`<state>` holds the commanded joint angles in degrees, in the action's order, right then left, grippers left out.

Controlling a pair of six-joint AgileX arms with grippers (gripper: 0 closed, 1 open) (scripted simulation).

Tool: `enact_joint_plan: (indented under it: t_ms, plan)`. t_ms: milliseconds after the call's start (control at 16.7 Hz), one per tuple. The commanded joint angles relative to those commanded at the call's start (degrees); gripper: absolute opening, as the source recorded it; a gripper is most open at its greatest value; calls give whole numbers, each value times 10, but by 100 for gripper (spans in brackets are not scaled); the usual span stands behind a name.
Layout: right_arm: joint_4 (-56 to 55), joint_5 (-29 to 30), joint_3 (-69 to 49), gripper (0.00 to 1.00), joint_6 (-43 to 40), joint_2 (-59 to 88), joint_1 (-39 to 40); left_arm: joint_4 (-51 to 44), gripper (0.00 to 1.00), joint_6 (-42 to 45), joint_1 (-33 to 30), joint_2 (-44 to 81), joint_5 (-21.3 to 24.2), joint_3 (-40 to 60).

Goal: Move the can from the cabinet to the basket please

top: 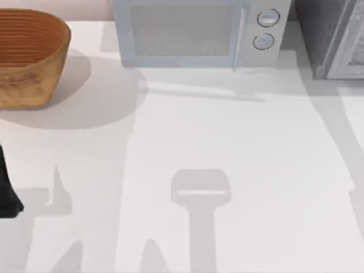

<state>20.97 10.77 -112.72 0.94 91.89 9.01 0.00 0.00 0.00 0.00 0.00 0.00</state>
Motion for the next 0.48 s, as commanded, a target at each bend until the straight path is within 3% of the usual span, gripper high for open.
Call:
enact_joint_plan:
  t_ms: [480]
  plan:
    - [-5, -2, -23, 100, 0, 25, -3, 0, 100, 0, 0, 0, 0, 0]
